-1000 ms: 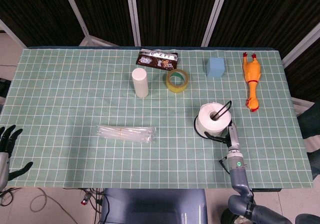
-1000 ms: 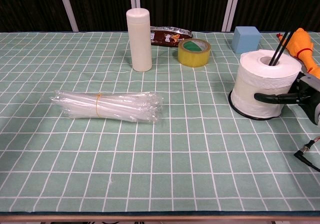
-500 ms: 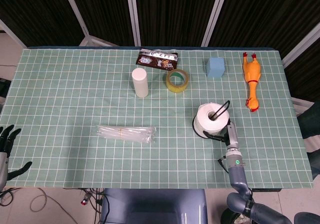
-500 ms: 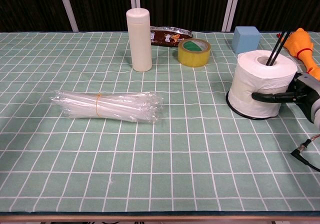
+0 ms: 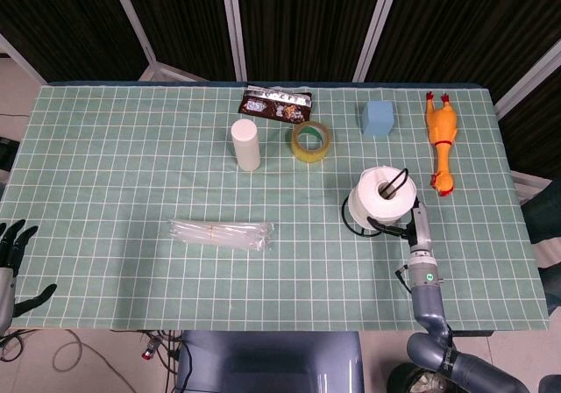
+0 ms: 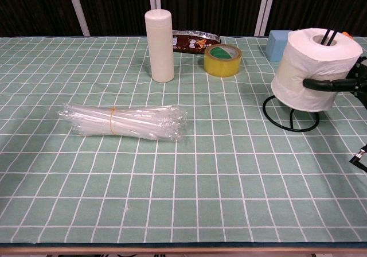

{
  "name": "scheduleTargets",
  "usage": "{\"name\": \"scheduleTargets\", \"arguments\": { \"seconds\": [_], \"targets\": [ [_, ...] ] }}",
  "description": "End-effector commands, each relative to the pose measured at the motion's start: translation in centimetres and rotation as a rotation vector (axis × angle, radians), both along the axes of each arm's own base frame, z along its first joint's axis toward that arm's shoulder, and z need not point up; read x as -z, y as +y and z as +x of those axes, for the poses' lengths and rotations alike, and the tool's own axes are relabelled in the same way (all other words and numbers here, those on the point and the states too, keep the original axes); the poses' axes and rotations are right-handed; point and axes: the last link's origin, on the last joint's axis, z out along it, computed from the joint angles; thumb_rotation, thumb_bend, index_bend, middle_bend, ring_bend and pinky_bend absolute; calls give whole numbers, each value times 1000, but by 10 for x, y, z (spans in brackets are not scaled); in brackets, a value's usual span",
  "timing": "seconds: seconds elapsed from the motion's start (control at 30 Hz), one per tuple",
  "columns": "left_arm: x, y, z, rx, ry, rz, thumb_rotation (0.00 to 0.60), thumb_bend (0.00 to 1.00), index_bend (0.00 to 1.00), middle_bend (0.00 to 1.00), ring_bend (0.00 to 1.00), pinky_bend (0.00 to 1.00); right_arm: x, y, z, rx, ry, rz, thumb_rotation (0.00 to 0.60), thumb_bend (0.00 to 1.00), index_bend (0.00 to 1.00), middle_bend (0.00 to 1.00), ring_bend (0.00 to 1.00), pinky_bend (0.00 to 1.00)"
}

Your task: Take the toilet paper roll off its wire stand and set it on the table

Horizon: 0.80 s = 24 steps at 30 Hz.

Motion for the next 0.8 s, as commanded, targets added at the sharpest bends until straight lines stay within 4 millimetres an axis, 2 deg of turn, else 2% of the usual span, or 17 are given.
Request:
{"name": "scheduleTargets", "arguments": {
  "seconds": [0.03, 0.37, 0.8],
  "targets": [
    [0, 0, 0, 0, -1, 2, 600, 44, 141, 46, 0, 0, -18, -3, 6, -24, -1, -9, 600, 0, 350, 293, 50, 0],
    [-1, 0, 0, 2, -4, 3, 600, 44, 141, 45, 0, 0, -72, -17, 20, -54, 52, -34, 600, 0, 350, 293, 50, 0],
    [2, 0, 2, 5, -1, -5, 600, 44, 141, 45, 0, 0, -148, -36, 51, -117, 155, -109, 600, 0, 350, 290, 50, 0]
  ]
}}
